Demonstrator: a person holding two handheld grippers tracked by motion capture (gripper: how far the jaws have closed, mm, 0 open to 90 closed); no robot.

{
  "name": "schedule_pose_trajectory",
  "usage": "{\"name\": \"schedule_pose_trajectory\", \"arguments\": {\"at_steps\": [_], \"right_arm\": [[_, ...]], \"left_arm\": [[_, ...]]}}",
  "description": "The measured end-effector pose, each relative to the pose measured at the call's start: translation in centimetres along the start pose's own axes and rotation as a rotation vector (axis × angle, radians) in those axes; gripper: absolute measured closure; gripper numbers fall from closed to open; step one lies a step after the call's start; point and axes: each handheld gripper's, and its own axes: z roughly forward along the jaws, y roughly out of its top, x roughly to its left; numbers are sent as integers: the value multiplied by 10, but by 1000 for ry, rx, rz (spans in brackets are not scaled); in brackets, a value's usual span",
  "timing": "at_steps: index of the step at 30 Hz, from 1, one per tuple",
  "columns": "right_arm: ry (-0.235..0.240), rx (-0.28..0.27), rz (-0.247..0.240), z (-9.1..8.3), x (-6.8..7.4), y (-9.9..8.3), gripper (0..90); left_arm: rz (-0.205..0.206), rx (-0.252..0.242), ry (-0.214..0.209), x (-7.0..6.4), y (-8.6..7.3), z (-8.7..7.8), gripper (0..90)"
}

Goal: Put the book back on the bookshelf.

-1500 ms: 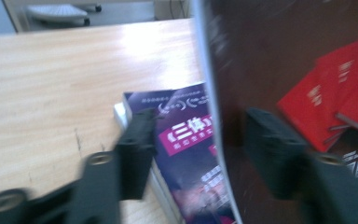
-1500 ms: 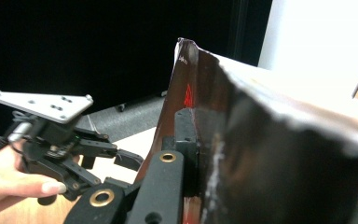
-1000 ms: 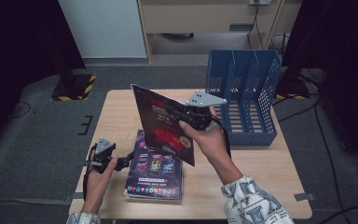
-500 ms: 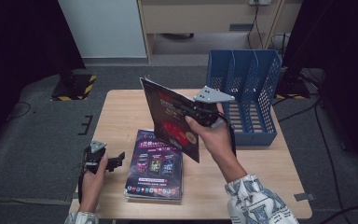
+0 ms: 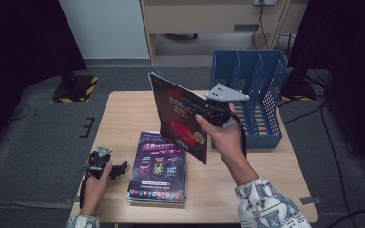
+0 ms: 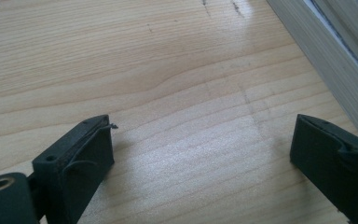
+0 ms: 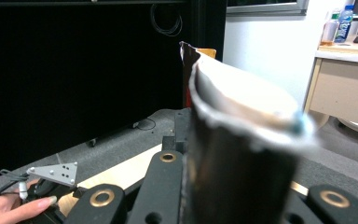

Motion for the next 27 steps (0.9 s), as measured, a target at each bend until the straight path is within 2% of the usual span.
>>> {"name": "schedule_pose_trajectory", "arguments": {"at_steps": [9,27], "right_arm": [[-27,-1,4,-8,-7,8,868],[-73,-20,12,-26,-16,32,869]], "left_arm": [[1,-26,-6,-2,-2,2,14],[5,-24,-8,-2,-2,2,11]]}}
